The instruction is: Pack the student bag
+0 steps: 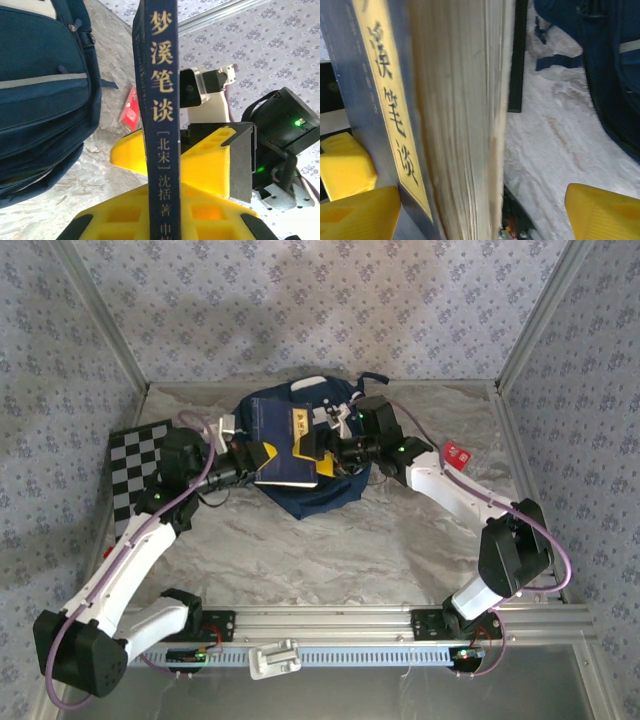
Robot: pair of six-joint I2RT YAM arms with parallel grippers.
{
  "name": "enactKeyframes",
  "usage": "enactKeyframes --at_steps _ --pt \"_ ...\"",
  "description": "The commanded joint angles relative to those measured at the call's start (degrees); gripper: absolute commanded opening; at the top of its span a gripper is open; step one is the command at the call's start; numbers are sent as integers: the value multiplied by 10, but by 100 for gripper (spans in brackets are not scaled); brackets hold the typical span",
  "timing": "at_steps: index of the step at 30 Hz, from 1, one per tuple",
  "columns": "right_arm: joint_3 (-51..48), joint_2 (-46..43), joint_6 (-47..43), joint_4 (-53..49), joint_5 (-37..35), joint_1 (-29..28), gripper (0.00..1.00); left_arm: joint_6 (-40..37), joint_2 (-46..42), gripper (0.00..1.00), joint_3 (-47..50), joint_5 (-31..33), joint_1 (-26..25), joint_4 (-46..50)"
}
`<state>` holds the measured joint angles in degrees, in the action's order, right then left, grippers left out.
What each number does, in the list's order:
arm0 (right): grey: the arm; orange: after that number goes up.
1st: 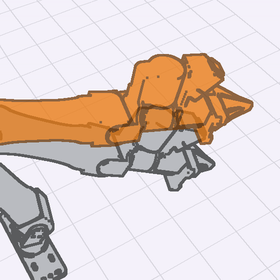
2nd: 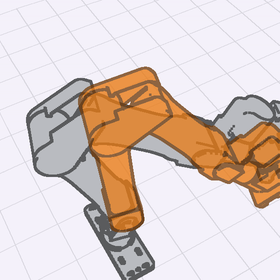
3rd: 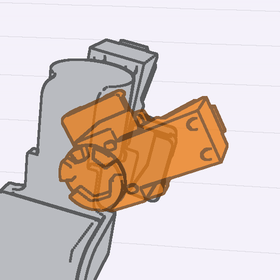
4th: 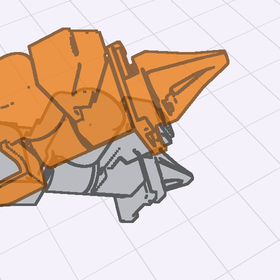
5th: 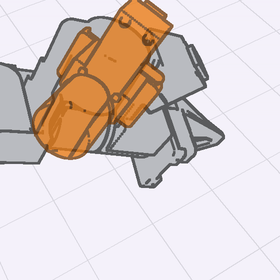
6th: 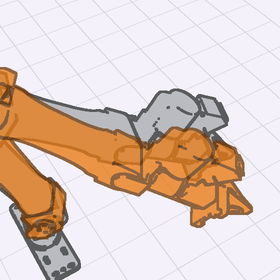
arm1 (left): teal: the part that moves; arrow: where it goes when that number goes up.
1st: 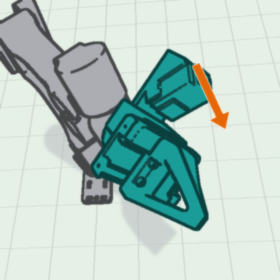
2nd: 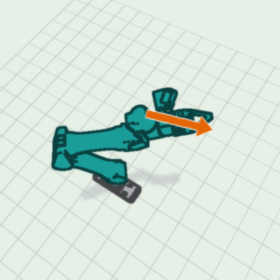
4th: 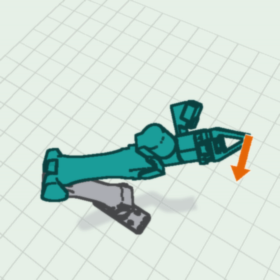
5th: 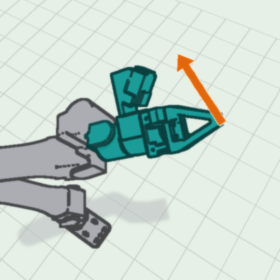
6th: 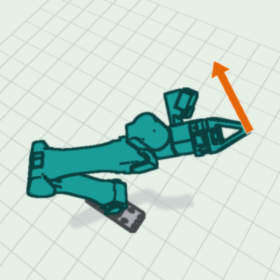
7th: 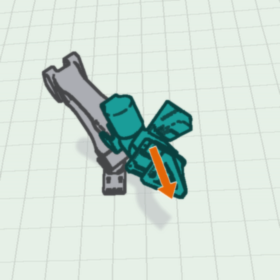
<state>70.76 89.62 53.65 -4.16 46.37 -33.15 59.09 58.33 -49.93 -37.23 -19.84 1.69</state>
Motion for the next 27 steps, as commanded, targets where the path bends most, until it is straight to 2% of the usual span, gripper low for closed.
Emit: enactKeyframes --at_steps 1,5,7,17,22,23,24,27 --pt "-13 -23 59 98 38 -4 86 -7 7 0 -35 20 -7 -36" --pt "-19 -45 83 130 42 6 78 -44 12 0 -46 50 -6 25" --pt "-19 -54 82 126 38 9 70 -59 12 0 -49 62 -6 52" --pt "-19 -21 60 113 40 7 23 -62 19 0 -35 53 -8 52" --pt "-5 -17 11 47 22 12 2 -76 16 0 -35 56 -13 66" --pt "2 -18 -1 28 17 12 0 -79 16 0 -36 57 -13 70" --pt "7 -19 -15 3 8 14 0 -82 15 1 -38 59 -12 75" --pt "14 -27 -42 -43 -11 25 0 -109 16 23 -46 68 -13 105"
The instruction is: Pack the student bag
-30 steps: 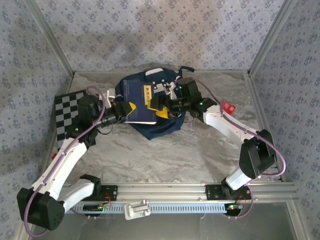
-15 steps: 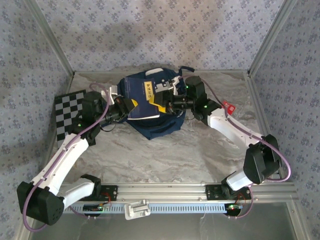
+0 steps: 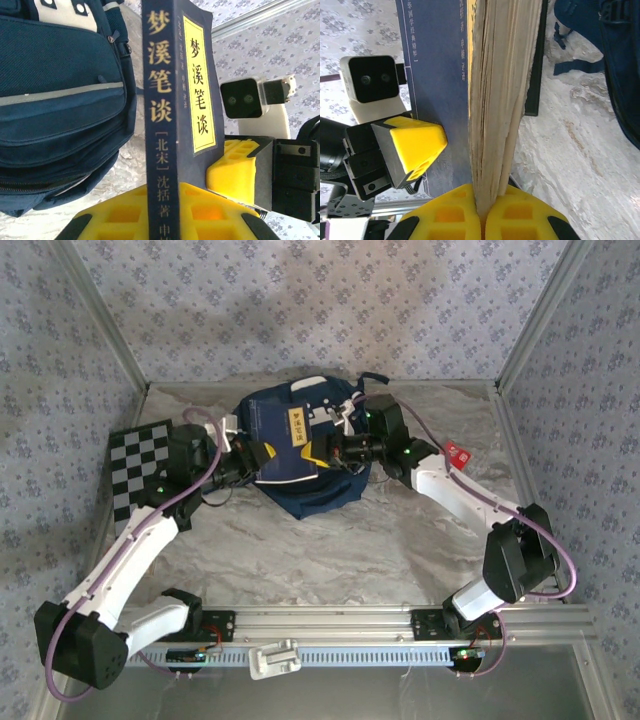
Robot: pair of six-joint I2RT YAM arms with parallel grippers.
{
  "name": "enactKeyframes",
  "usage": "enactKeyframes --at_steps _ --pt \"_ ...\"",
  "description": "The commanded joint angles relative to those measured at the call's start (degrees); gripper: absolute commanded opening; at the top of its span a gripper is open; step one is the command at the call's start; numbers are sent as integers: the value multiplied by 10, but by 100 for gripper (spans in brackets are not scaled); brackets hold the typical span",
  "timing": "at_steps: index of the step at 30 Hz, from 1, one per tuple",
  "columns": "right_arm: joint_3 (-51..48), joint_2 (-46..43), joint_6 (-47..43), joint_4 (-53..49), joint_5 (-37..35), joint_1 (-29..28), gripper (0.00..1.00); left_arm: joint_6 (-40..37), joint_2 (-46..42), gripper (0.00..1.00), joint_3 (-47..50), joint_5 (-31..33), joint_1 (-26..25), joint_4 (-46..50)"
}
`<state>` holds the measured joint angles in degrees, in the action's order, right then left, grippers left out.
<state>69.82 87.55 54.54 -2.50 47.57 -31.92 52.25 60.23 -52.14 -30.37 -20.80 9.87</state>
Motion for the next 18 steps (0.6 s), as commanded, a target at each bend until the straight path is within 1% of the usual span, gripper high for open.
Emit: enactKeyframes --at_steps 1,2,3,4,6,8,13,15,18 --pt "22 -11 -59 -74 -29 19 0 -59 -3 32 -31 8 -4 47" --pt "22 -17 -69 -91 -36 24 0 -77 -4 39 -37 17 -4 66" --pt "21 -23 -84 -118 -48 30 0 -100 -5 43 -41 29 -5 84" --pt "19 -31 -98 -142 -59 36 0 -120 -5 47 -43 44 -8 100" --pt "10 -49 -120 -178 -76 47 0 -162 0 52 -46 70 -15 123" --pt "-4 -68 -138 -210 -93 60 0 -200 15 55 -51 87 -24 141" --pt "-58 -123 -164 -280 -142 105 0 -297 90 60 -85 164 -69 174" --pt "-80 -142 -173 -293 -146 123 0 -337 126 61 -101 203 -92 179" --pt "-105 -162 -181 -317 -148 152 0 -391 184 63 -139 241 -114 196"
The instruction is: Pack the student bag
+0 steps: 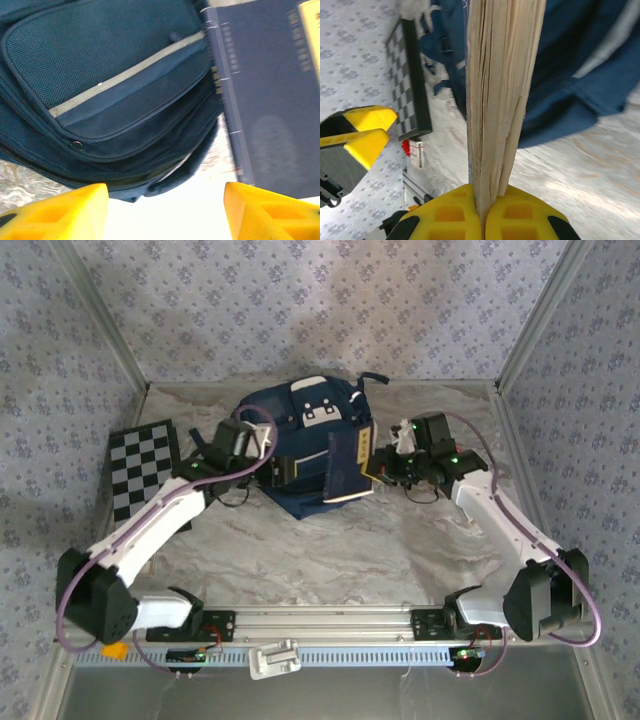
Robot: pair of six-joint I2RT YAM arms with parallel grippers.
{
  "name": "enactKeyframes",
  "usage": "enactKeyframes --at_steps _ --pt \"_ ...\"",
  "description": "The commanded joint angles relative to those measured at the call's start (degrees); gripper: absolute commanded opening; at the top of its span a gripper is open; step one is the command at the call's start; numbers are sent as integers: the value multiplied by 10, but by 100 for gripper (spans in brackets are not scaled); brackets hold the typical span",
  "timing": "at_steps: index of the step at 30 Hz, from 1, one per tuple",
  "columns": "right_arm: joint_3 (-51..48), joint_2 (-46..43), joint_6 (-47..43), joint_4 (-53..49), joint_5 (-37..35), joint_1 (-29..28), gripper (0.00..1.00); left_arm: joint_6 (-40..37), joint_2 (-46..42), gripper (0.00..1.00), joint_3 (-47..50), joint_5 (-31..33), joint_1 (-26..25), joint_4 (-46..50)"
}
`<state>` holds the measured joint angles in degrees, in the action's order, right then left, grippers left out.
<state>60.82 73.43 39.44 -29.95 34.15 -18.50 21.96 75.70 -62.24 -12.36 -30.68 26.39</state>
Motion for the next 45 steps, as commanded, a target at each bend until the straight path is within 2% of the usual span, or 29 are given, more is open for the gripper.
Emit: enactKeyframes --at_steps 1,9,24,26,31,37,38,42,45 --pt "-21 -26 -30 -59 -19 26 0 -111 49 65 -51 80 -26 34" --pt "-55 -61 -54 -90 -37 63 0 -239 203 73 -153 181 -81 72" --pt "-67 -58 -57 -88 -17 95 0 -323 381 78 -279 233 -112 51" --pt "-65 -59 -55 -87 -17 95 0 -329 395 72 -293 238 -112 55" --pt "-65 -59 -57 -89 -17 96 0 -337 389 37 -305 239 -112 62" --pt "-44 -67 -70 -128 -26 96 0 -337 326 3 -310 238 -112 85" --pt "-39 -69 -71 -138 -29 96 0 -331 313 0 -317 247 -112 94" --pt "-22 -69 -64 -158 -29 87 0 -316 256 0 -331 277 -111 98" --pt "-11 -58 -47 -136 -10 56 0 -309 233 0 -357 284 -111 106"
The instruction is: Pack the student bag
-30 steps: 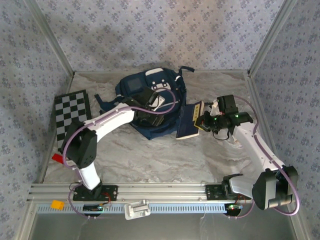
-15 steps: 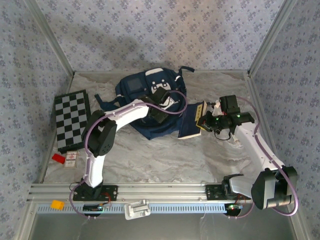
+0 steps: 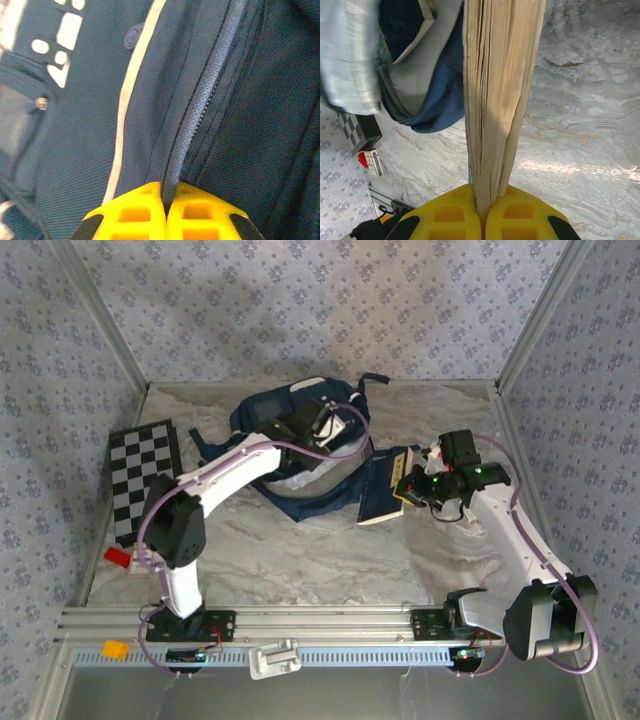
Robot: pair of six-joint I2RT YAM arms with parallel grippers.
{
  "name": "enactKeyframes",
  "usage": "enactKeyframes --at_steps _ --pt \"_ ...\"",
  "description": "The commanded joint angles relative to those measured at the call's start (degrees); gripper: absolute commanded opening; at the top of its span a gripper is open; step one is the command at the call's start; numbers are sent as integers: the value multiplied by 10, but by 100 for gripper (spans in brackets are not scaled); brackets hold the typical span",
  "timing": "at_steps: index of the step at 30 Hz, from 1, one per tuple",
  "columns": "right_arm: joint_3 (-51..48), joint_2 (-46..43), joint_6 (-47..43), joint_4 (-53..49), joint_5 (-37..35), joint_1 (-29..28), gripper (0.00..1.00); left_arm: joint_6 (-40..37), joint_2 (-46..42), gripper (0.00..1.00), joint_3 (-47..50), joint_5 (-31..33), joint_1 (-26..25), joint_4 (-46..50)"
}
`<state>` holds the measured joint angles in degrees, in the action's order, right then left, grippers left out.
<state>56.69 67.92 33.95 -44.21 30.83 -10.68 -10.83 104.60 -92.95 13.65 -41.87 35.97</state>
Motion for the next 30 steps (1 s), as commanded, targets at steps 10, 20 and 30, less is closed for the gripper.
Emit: enactKeyframes --at_steps 10,20,30 --pt "59 153 82 242 50 -129 0 87 -70 0 -132 45 6 47" --pt "187 349 52 358 32 -163 0 97 -94 0 -115 -14 6 36" --pt "241 418 11 305 -26 -154 42 97 -108 0 -101 -2 11 40"
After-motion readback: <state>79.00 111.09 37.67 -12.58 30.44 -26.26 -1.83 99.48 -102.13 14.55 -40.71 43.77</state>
